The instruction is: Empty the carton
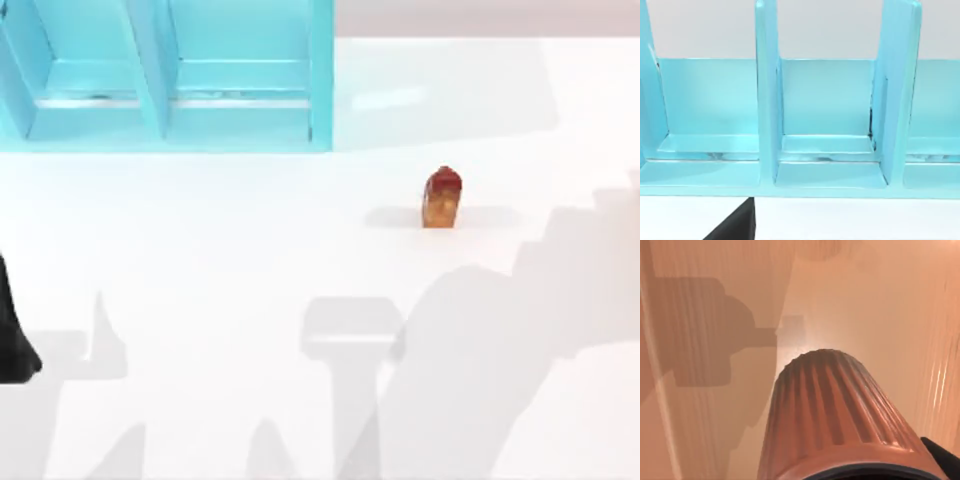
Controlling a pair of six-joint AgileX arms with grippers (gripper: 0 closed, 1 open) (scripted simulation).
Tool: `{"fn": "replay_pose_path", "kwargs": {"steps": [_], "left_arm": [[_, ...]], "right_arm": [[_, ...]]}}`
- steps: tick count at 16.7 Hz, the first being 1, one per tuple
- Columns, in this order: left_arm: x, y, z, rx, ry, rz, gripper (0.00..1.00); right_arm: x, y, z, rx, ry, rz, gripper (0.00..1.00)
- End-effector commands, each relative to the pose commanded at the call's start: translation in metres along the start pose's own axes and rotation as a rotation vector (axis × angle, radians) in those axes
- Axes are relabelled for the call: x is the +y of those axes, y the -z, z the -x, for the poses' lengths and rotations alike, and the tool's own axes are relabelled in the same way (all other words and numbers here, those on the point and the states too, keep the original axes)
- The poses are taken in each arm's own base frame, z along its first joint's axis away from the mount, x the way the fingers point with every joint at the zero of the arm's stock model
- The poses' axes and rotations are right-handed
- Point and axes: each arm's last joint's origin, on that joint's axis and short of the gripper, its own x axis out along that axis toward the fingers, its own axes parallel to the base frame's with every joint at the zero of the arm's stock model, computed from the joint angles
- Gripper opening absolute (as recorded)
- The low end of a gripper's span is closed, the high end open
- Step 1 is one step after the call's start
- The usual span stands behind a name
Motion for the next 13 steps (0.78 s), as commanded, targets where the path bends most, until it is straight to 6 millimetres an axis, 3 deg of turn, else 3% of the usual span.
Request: {"fn": "replay_pose_path", "kwargs": {"steps": [3, 9, 11, 13], "left_arm": [[0.0, 0.0, 0.0, 0.0, 0.0, 0.0, 1.0], [0.0, 0.0, 0.0, 0.0, 0.0, 0.0, 1.0], [0.0, 0.0, 0.0, 0.0, 0.0, 0.0, 1.0], [0.0, 0.0, 0.0, 0.0, 0.0, 0.0, 1.0]], "right_arm": [[0.003, 0.005, 0.025, -0.014, 0.005, 0.003, 0.0], [0.008, 0.001, 0.022, -0.009, 0.004, 0.007, 0.0], [0.026, -0.013, 0.017, -0.006, 0.009, 0.019, 0.0], [0.06, -0.031, 0.009, -0.002, 0.02, 0.036, 0.0]]}}
